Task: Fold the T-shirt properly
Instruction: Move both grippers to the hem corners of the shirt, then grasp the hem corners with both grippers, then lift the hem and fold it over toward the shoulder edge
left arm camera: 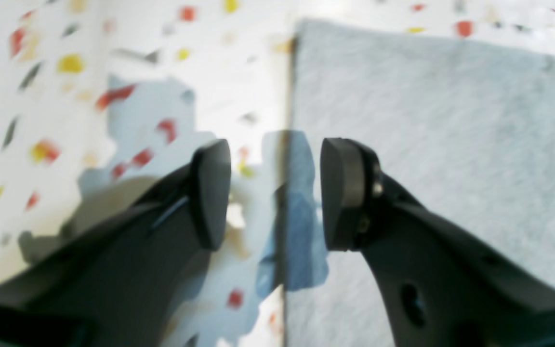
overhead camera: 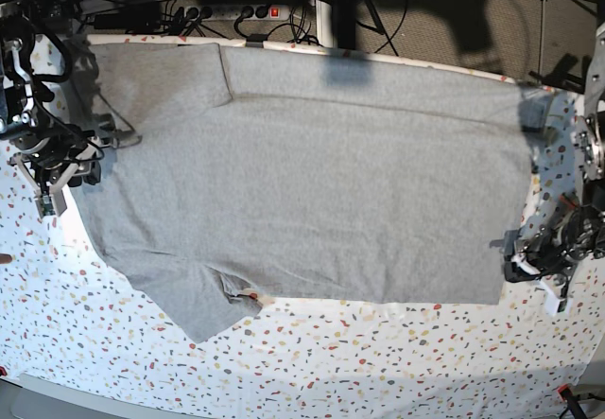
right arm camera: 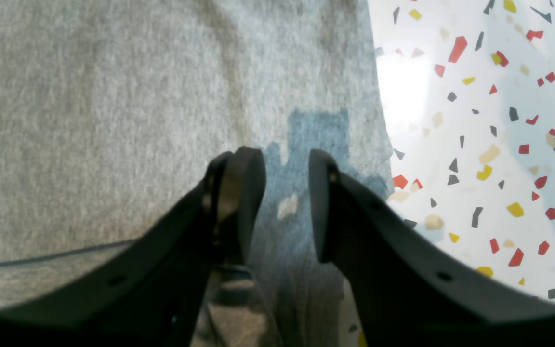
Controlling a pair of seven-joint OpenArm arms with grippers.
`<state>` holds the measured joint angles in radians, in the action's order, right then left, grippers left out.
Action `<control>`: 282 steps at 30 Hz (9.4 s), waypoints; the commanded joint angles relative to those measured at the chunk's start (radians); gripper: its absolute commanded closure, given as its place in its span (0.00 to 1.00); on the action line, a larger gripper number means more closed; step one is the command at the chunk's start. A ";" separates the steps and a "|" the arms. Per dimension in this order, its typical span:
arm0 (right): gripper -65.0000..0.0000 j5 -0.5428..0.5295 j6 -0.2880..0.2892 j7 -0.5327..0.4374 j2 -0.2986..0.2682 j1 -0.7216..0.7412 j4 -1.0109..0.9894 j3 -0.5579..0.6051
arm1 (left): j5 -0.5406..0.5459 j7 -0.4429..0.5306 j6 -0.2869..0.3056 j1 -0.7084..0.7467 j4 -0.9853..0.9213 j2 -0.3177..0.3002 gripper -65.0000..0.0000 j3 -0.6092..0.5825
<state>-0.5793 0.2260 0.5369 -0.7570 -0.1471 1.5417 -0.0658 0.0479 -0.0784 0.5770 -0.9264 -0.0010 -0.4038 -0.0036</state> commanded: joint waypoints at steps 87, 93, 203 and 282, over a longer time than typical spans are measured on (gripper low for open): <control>0.69 -0.117 0.003 0.029 -0.130 0.118 -0.103 -0.012 | 0.058 0.199 -0.054 0.064 0.001 0.038 0.65 0.002; 0.69 -0.117 0.003 0.032 -0.130 0.118 -0.103 -0.013 | 0.057 0.210 -0.098 0.119 0.001 0.050 0.65 0.002; 1.00 0.105 0.401 -0.319 0.192 1.158 -1.371 0.668 | 0.016 0.145 0.054 -0.060 0.001 0.109 1.00 0.002; 1.00 0.030 0.454 -0.036 0.150 0.333 -0.160 -0.187 | 0.198 0.337 -0.210 0.510 0.714 0.085 1.00 0.005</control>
<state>-0.5297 0.6785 0.5266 -0.5846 0.1650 1.3636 -0.2420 0.2348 0.2180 0.3599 -0.3862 0.7040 -0.3038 -0.0025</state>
